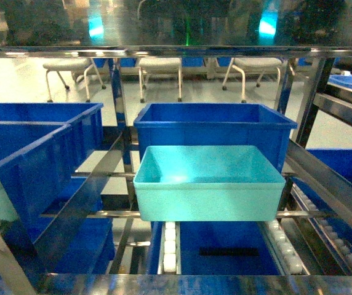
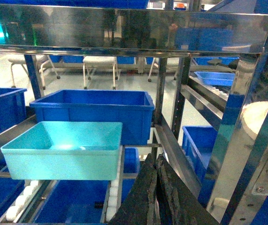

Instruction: Organize blue bins on left shelf correctly

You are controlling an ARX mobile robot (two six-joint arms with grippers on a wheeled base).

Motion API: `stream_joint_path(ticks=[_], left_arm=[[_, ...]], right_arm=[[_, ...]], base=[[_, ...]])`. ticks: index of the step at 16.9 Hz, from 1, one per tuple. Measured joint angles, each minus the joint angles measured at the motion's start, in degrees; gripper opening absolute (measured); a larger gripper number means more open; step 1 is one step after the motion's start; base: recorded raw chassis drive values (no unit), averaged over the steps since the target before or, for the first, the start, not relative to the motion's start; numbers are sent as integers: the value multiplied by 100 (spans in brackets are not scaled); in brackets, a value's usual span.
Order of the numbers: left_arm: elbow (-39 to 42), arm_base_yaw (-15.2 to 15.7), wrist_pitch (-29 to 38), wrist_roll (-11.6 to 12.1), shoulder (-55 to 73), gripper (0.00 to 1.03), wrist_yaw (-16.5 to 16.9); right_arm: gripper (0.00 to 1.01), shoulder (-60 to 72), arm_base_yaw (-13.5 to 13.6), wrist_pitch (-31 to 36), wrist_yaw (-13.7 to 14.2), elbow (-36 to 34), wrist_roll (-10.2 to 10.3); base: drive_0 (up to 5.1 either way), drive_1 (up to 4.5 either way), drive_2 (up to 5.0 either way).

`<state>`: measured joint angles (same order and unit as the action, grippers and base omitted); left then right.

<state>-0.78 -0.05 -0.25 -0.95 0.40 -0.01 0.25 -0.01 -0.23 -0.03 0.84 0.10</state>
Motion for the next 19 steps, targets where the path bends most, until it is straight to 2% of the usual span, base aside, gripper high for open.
stream_joint_path(ticks=[1, 5, 8, 9, 10, 12, 19], left_arm=[[0, 0, 2, -2, 0, 7, 0], [0, 0, 2, -2, 0, 48, 0], [0, 0, 2, -2, 0, 80, 0], [0, 0, 2, 0, 0, 95, 0], [0, 0, 2, 4, 0, 100, 0], [0, 0, 2, 4, 0, 98, 0], [0, 0, 2, 2, 0, 98, 0]], right_arm=[[5, 0, 0, 2, 0, 0, -4], [44, 0, 0, 2, 0, 0, -4], [77, 0, 0, 2, 0, 0, -4], [92, 0, 0, 2, 0, 0, -4], [100, 0, 0, 2, 0, 0, 0], [97, 0, 0, 2, 0, 0, -4], [98, 0, 0, 2, 0, 0, -2]], base=[[0, 0, 0], [0, 0, 0], [0, 0, 0], [0, 0, 0], [0, 0, 0], [0, 0, 0], [0, 0, 0]])
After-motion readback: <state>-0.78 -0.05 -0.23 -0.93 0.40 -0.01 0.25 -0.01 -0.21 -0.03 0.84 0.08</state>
